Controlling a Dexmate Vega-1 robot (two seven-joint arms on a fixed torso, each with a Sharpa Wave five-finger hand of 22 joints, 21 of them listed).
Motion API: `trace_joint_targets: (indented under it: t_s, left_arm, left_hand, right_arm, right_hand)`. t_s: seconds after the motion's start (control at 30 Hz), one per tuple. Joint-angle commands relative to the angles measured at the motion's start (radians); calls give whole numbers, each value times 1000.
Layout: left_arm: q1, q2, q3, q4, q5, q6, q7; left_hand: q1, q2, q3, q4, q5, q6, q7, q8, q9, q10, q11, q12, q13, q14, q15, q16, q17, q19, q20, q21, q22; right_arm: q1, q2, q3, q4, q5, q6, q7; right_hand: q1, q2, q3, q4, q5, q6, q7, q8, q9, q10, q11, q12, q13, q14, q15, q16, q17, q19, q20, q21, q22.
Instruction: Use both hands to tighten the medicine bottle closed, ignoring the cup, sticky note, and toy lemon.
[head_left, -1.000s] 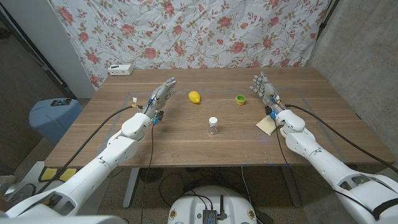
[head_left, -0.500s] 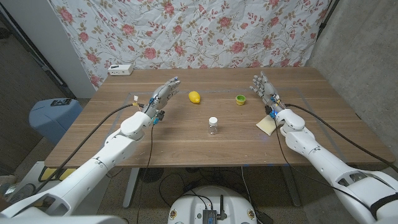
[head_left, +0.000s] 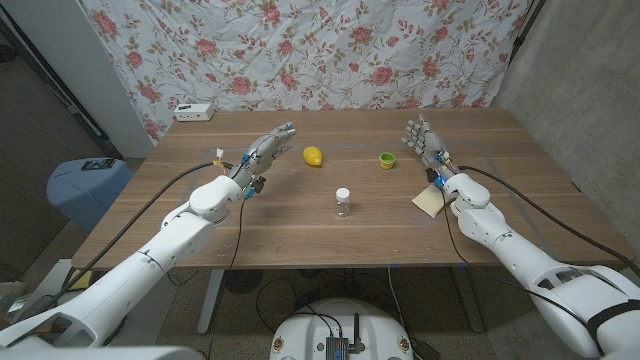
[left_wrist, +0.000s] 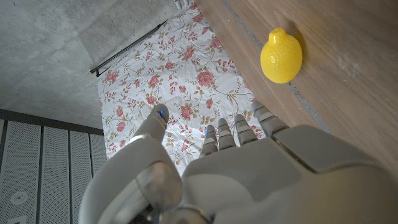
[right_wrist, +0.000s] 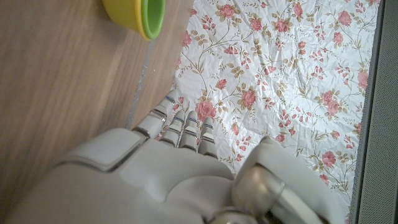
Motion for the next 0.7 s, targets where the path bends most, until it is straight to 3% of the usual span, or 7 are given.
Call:
trace_joint_targets:
  t_s: [0.03,0.57,0.7]
  left_arm:
    - [8,37,-6,-57,-31,33,-43]
    - [22,87,-6,-124,-38,66,-79]
    - [30,95,-8,-137,-40,69,-80]
  left_hand:
    - [7,-21,-4,-11,-1,-24,-16,-4,3,-8,-11,1,3,-5,-3,-1,5,-8,8,1,2]
    - [37,-70,-24,-27,9,-41,-35,2,2,-17,-27,1,4,-14,-17,0,6,-23,6,-1,1]
    - [80,-106,-36,-29,22,-46,-81,7,2,-11,-33,4,4,-15,-42,2,6,-68,10,-10,1]
  right_arm:
    - [25,20,-1,56,4,23,21]
    - [-4,8,9,20,4,26,-8]
    - [-11,3,10,6,3,25,-15]
  right_hand:
    - [-5,1,1,-6,9,9,-2,8,2,11,-2,7,3,5,0,9,-1,12,-39,8,4]
    - [-9,3,3,-7,12,12,-2,7,2,15,-1,6,3,10,0,9,-3,15,-38,9,4]
    - [-9,3,4,-7,13,14,0,7,2,17,-1,6,3,10,1,9,-3,15,-38,9,4]
